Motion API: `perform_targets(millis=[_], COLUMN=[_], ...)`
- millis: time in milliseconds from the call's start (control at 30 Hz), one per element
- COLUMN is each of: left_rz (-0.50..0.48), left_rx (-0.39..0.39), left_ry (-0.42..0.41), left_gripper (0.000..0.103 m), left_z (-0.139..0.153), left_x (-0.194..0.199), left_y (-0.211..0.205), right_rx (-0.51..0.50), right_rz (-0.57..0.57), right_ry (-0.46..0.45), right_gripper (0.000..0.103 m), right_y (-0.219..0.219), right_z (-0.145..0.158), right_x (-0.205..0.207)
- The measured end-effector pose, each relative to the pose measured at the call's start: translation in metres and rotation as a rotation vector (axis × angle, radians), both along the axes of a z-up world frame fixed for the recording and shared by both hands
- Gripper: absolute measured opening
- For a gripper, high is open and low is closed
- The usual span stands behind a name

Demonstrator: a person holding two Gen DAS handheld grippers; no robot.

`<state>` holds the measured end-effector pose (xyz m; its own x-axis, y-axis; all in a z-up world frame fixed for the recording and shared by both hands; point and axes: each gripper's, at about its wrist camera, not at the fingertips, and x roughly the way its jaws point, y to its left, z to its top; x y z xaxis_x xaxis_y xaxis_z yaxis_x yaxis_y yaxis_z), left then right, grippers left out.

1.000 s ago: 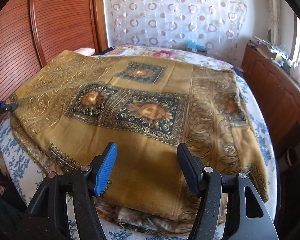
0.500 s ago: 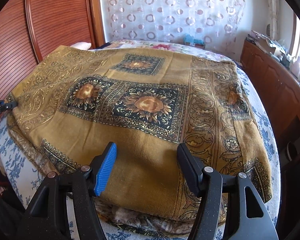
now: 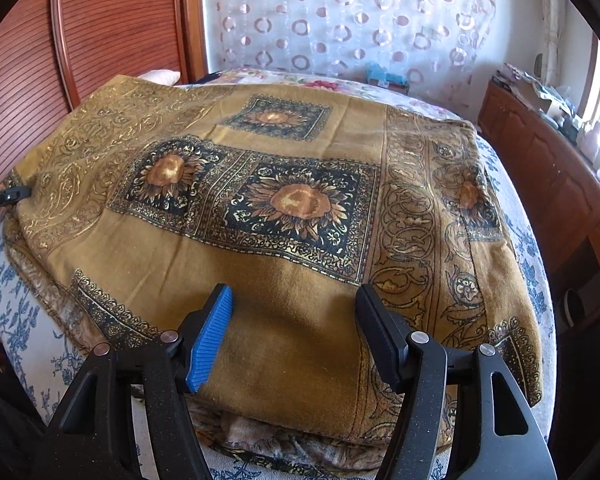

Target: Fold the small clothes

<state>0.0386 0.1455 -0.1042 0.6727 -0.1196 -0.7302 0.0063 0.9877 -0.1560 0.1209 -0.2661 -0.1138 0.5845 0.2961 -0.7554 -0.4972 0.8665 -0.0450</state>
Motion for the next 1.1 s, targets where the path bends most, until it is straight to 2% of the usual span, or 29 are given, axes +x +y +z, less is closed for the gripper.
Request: perform_targets(millis=[200, 333, 500, 667, 1000, 1100], left_rz=[-0.058, -0.112, -0.206, -0.303, -0.475, -0.505], left_rx=[0.001, -0.002, -0.018, -0.002, -0.019, 0.001], left_ry=[-0.095, -0.154, -0.195, -0.246, -0.292, -0.263], left_gripper=[0.007, 0.007, 0.007, 0.007, 0.006, 0.007], left_z=[0.035, 0.059, 0.084, 0.113, 0.149, 0.152], left_x=[0.004, 0.014, 0.035, 0.058, 0.084, 0.089], left_y=[-0.03, -0.056, -0.096, -0.143, -0.235, -0.256], right_rx=[0.023, 0.042, 0.079, 0.093, 0.096, 0.093], right_rz=[-0.007, -0.051, -0.088, -0.112, -0.173, -0.183], right_ry=[0.003, -0.018, -0.079, -0.144, -0.208, -0.214], right_gripper=[0.066, 0.065, 0.065, 0.065, 0.065, 0.065], right_y=[-0.003, -0.016, -0.039, -0.06, -0.091, -0.095], right_z=[0.001, 0.01, 0.04, 0.073, 0.101, 0.103], right_x=[0.0, -0.001, -0.011, -0.021, -0.023, -0.024])
